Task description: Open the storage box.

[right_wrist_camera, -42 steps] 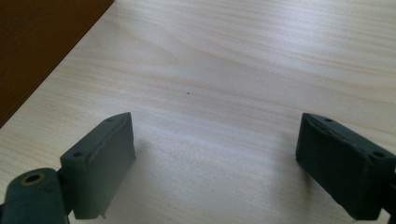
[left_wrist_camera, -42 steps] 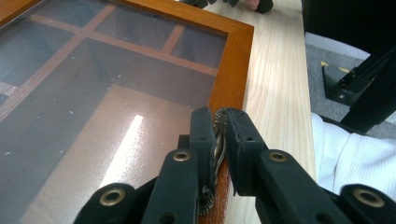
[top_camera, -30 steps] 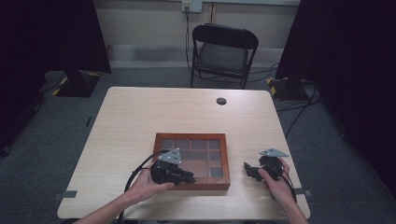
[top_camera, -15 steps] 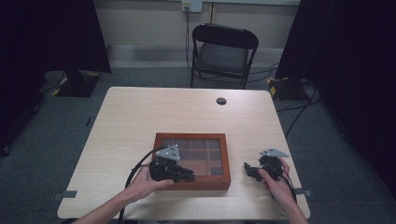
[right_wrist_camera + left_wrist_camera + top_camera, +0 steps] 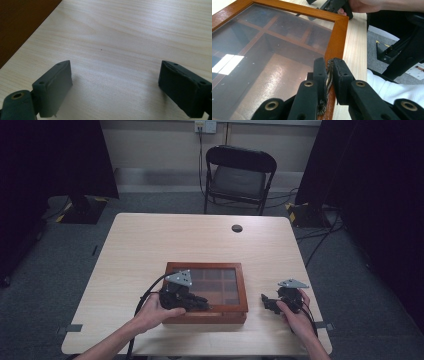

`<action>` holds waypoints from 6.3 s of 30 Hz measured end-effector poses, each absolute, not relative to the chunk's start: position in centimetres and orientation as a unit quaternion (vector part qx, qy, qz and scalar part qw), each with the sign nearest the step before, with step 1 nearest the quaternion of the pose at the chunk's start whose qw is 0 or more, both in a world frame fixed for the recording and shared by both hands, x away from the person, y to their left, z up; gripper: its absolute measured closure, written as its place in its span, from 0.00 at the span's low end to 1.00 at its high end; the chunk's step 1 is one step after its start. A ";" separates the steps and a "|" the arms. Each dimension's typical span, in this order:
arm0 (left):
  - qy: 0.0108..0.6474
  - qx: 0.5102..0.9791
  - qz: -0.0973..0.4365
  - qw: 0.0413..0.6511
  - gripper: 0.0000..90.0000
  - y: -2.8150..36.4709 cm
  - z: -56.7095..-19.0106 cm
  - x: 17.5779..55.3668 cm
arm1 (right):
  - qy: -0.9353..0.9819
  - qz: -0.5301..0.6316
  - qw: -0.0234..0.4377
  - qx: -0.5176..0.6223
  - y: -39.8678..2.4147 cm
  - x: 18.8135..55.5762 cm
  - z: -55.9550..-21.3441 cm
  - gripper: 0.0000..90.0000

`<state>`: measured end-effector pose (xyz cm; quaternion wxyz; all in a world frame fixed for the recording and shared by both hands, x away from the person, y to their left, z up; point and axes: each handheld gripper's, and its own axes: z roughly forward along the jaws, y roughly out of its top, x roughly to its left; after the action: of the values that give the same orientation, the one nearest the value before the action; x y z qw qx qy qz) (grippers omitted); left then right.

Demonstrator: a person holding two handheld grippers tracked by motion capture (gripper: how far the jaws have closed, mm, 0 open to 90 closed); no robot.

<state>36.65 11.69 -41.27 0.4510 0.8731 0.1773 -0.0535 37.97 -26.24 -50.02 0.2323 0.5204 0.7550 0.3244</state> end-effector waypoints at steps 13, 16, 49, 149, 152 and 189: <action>0.188 0.870 -0.062 0.452 0.90 11.7 -40.1 37.1 | 0.755 0.325 0.233 0.520 -26.3 38.0 -50.0 0.12; 0.187 0.873 -0.054 0.447 0.90 11.5 -39.9 37.1 | 0.755 0.325 0.233 0.520 -26.2 38.0 -50.0 0.12; 0.200 0.868 -0.039 0.453 0.90 11.7 -36.8 38.0 | 0.755 0.324 0.233 0.520 -26.2 38.0 -50.0 0.12; 0.223 0.844 -0.002 0.488 0.92 12.3 -31.0 42.5 | 0.757 0.325 0.231 0.518 -26.3 38.0 -50.0 0.12; 0.224 0.843 0.000 0.488 0.92 12.3 -31.0 42.6 | 0.757 0.325 0.231 0.518 -26.3 38.0 -50.0 0.12; 0.233 0.833 0.002 0.502 0.93 12.5 -30.5 43.6 | 0.756 0.325 0.231 0.518 -26.3 38.0 -50.0 0.12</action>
<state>43.60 12.51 -30.47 0.5017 0.8331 0.2330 0.0023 38.02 -26.28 -50.02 0.2310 0.5184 0.7565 0.3250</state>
